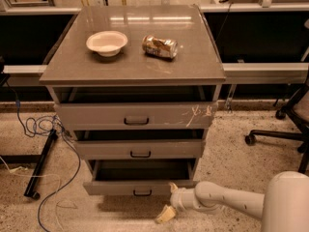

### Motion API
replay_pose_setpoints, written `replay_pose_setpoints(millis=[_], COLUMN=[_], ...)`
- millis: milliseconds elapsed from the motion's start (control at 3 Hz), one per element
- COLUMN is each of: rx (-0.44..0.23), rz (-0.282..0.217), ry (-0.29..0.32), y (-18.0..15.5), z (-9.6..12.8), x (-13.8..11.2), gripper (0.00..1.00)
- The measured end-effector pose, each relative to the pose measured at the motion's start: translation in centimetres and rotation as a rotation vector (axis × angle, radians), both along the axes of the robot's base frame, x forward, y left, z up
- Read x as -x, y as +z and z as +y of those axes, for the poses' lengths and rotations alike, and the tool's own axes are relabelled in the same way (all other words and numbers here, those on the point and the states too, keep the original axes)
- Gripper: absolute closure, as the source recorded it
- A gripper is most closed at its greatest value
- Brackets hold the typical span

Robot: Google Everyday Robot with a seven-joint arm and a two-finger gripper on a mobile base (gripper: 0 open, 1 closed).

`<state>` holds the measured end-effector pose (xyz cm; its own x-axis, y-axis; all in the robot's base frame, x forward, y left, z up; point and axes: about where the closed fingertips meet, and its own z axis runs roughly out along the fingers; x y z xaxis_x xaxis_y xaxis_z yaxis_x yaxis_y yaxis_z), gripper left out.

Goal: Close bottom drawer

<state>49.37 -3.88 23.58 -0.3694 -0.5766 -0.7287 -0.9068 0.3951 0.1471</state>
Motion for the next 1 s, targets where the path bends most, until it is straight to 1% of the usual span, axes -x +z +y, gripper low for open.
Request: replay_pose_setpoints(millis=[333, 667, 1000], rx=[0.0, 0.0, 0.021], rz=[0.0, 0.0, -0.013], ry=[0.0, 0.0, -0.003], y=[0.0, 0.0, -0.6], z=[0.0, 0.0, 0.2], x=[0.0, 0.0, -0.58], gripper=[0.19, 0.42, 0.66])
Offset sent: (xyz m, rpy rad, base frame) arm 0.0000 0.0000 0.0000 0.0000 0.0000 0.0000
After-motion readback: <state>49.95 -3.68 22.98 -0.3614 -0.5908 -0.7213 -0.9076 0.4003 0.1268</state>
